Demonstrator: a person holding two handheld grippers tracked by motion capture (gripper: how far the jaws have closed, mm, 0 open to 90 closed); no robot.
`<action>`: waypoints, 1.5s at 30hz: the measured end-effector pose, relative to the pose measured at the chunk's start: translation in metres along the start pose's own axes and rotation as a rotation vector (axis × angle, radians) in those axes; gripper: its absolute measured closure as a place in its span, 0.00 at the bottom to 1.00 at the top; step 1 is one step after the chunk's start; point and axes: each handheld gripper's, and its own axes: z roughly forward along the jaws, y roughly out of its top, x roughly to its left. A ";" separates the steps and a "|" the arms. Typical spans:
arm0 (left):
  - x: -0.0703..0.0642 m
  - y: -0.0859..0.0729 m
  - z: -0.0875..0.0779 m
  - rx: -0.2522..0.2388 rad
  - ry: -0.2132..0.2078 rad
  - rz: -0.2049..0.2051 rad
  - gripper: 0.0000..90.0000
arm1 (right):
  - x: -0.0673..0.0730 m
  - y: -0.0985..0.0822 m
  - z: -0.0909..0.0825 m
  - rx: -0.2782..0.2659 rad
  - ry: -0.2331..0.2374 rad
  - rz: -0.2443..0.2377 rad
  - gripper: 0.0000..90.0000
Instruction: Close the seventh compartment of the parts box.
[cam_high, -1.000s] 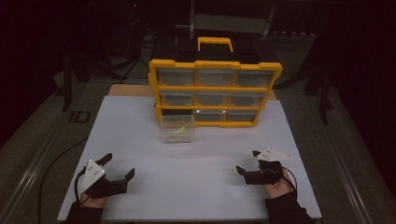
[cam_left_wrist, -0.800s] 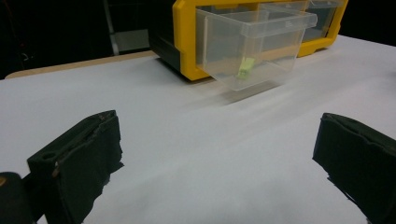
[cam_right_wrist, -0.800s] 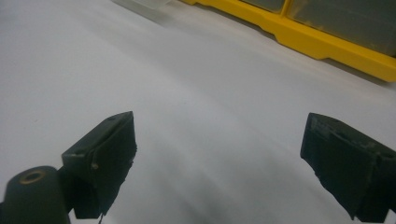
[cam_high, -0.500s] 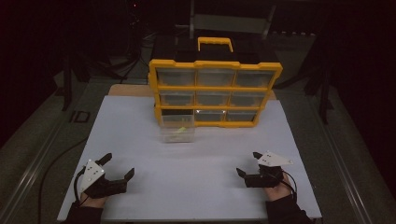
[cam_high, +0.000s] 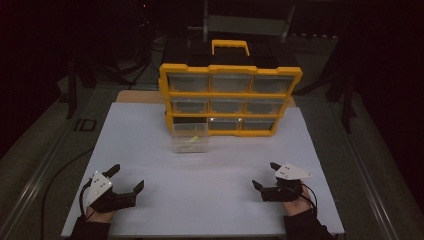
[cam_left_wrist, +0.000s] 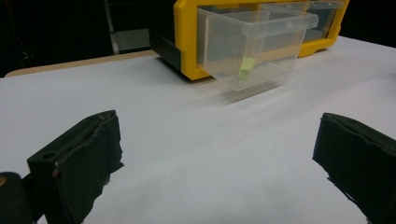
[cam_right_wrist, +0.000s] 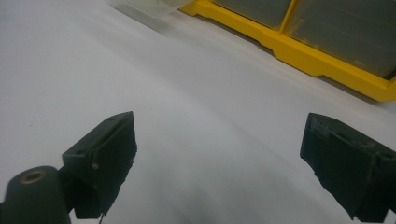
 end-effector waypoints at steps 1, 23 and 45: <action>0.000 0.000 0.000 0.001 -0.001 0.001 0.01 | 0.000 0.000 0.000 -0.004 0.001 0.002 0.12; -0.014 0.025 -0.003 -0.034 -0.035 0.012 0.01 | 0.003 0.002 -0.002 -0.024 0.004 -0.006 0.12; -0.046 0.114 0.012 -0.023 -0.159 0.090 0.01 | 0.004 0.005 -0.005 -0.055 0.008 -0.002 0.12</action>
